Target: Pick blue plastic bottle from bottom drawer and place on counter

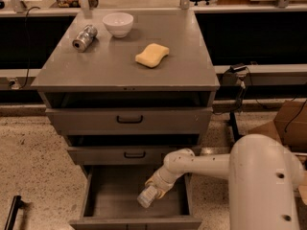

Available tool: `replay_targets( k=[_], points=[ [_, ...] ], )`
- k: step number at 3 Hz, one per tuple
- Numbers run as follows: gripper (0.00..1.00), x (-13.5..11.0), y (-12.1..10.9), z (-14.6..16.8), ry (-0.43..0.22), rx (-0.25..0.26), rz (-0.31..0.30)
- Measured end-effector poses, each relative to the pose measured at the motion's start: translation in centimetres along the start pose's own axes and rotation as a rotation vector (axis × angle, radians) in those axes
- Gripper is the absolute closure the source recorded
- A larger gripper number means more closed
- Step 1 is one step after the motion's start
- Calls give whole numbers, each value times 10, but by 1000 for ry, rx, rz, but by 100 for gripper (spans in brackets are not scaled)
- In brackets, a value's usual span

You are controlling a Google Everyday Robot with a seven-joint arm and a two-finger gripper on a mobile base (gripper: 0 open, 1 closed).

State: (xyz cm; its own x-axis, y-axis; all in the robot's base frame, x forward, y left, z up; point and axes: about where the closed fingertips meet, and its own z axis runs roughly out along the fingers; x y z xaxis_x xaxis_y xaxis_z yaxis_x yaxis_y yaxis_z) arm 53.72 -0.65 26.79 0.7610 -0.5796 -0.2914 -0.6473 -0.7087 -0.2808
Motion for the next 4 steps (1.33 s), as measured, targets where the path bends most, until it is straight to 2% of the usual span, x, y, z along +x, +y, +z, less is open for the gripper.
replay_targets(
  k=[1,2,4],
  points=[
    [100,-24,-20,-61,9,69,-74],
    [100,-52,-32,-111,53,121,-146],
    [100,-101,-55,-191,122,180,-309]
  ],
)
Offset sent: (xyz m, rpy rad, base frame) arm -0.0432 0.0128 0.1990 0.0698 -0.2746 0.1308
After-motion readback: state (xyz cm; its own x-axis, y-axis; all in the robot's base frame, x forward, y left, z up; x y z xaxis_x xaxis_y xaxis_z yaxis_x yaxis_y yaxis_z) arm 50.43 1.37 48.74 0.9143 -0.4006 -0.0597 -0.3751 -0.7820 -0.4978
